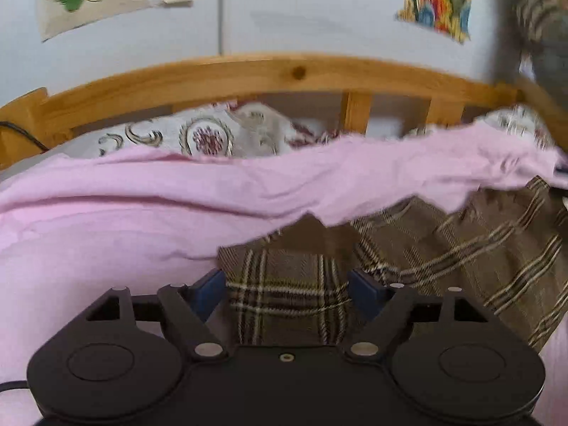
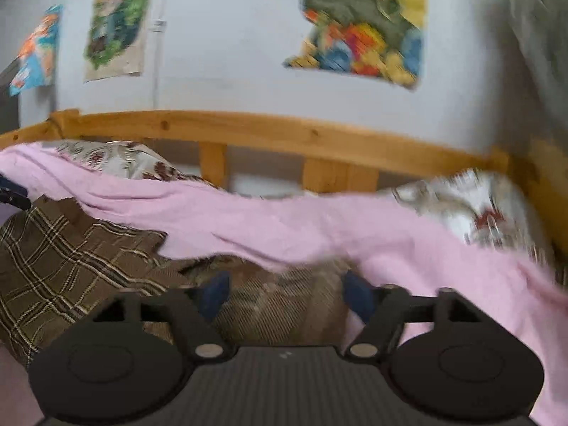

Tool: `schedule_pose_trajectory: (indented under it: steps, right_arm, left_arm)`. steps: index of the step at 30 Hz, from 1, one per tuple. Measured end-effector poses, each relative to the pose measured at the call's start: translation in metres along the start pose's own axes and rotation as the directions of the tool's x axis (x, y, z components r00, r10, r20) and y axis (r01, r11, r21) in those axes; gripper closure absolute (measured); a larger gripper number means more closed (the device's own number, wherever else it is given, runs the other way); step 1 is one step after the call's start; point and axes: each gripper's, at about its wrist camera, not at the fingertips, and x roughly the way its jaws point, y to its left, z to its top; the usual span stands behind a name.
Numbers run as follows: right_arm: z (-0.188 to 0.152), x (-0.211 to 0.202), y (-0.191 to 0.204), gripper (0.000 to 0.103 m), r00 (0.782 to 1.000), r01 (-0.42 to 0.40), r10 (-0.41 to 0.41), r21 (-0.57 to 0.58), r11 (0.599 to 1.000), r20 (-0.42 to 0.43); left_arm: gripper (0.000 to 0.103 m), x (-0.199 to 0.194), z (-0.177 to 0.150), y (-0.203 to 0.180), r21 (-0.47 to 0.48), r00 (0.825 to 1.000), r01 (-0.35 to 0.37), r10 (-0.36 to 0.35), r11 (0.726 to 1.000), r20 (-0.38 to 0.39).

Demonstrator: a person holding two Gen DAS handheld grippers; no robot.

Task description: Fold large clothes

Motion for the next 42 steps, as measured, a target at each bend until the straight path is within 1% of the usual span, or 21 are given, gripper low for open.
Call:
schedule_pose_trajectory:
  steps: [1,5,6,7,8,10,13,14,16,17,19,22,24,25,26,28,30,34,36,38,42]
  right_arm:
    - [0.004,0.003,0.007,0.015,1.0,-0.011,0.011,-0.027,1.0,0.009]
    - [0.018,0.022,0.037,0.012,0.997,-0.07,0.071,-0.068,0.995,0.011]
    - [0.019,0.026,0.046,0.011,0.996,-0.089,0.089,-0.071,0.994,-0.001]
    - [0.016,0.041,0.069,0.011,0.992,-0.123,0.119,-0.107,0.987,-0.045]
    - [0.015,0.048,0.077,0.011,0.99,-0.131,0.124,-0.122,0.984,-0.067]
    - [0.013,0.064,0.087,0.016,0.984,-0.151,0.138,-0.112,0.982,-0.111]
    - [0.016,0.083,0.084,0.027,0.969,-0.179,0.175,-0.007,0.984,-0.176]
    - [0.019,0.1,0.074,0.028,0.939,-0.21,0.236,0.127,0.969,-0.25]
    - [0.023,0.114,0.066,0.042,0.914,-0.236,0.296,0.23,0.944,-0.276]
    - [0.023,0.114,0.066,0.042,0.914,-0.236,0.296,0.23,0.944,-0.276]
    - [0.034,0.132,0.064,0.043,0.878,-0.296,0.394,0.339,0.893,-0.272]
    - [0.049,0.143,0.06,0.043,0.872,-0.336,0.456,0.456,0.824,-0.18]
    - [0.06,0.149,0.055,0.042,0.886,-0.333,0.451,0.522,0.785,-0.113]
    - [0.06,0.149,0.055,0.04,0.886,-0.333,0.451,0.522,0.785,-0.113]
    - [0.069,0.15,0.054,0.04,0.905,-0.322,0.419,0.526,0.788,-0.075]
    - [0.074,0.145,0.056,0.025,0.92,-0.307,0.387,0.505,0.807,-0.06]
    - [0.075,0.135,0.059,0.017,0.931,-0.305,0.362,0.439,0.845,-0.049]
    - [0.069,0.106,0.077,0.011,0.946,-0.287,0.315,0.254,0.924,-0.079]
    - [0.061,0.092,0.087,0.009,0.938,-0.312,0.33,0.163,0.936,-0.102]
    - [0.054,0.088,0.093,0.008,0.914,-0.355,0.373,0.131,0.925,-0.157]
    - [0.05,0.106,0.083,0.008,0.886,-0.339,0.4,0.261,0.904,-0.235]
  left_arm:
    - [0.033,0.006,0.0,-0.005,0.023,0.999,-0.05,0.051,0.998,-0.02]
    - [0.043,0.022,-0.004,-0.007,-0.011,0.985,-0.162,0.161,0.987,-0.064]
    - [0.053,0.024,-0.005,-0.006,-0.023,0.982,-0.177,0.175,0.984,-0.067]
    - [0.082,0.026,-0.007,-0.005,-0.032,0.98,-0.188,0.185,0.982,-0.07]
    - [0.1,0.027,-0.008,-0.005,-0.032,0.979,-0.194,0.191,0.98,-0.077]
    - [0.099,0.03,-0.012,-0.004,-0.025,0.974,-0.209,0.206,0.978,-0.094]
    - [0.098,0.025,-0.016,-0.003,-0.025,0.976,-0.203,0.201,0.979,-0.079]
    - [0.098,0.023,-0.017,-0.003,-0.023,0.977,-0.203,0.201,0.979,-0.073]
    - [0.093,0.018,-0.018,-0.004,-0.02,0.978,-0.205,0.204,0.979,-0.05]
    - [0.09,0.015,-0.02,-0.004,-0.022,0.979,-0.201,0.2,0.979,-0.04]
    - [0.078,0.008,-0.021,-0.007,-0.041,0.98,-0.198,0.197,0.979,-0.011]
    - [0.055,-0.003,-0.023,-0.007,-0.077,0.983,-0.178,0.18,0.981,0.02]
    - [0.042,-0.011,-0.024,-0.008,-0.099,0.984,-0.171,0.174,0.98,0.024]
    - [0.032,-0.017,-0.025,-0.008,-0.113,0.984,-0.169,0.173,0.979,0.03]
    - [0.026,-0.023,-0.025,-0.009,-0.126,0.984,-0.168,0.174,0.978,0.038]
    - [0.011,-0.035,-0.027,-0.013,-0.154,0.98,-0.175,0.187,0.972,0.067]
    - [0.007,-0.045,-0.029,-0.019,-0.172,0.979,-0.177,0.192,0.969,0.074]
    - [0.004,-0.056,-0.032,-0.032,-0.2,0.98,-0.176,0.191,0.964,0.055]
    - [0.003,-0.06,-0.034,-0.038,-0.201,0.983,-0.159,0.174,0.967,0.061]
    - [0.003,-0.061,-0.035,-0.045,-0.185,0.986,-0.145,0.158,0.972,0.06]
    - [0.001,-0.061,-0.039,-0.052,-0.167,0.987,-0.138,0.15,0.976,0.056]
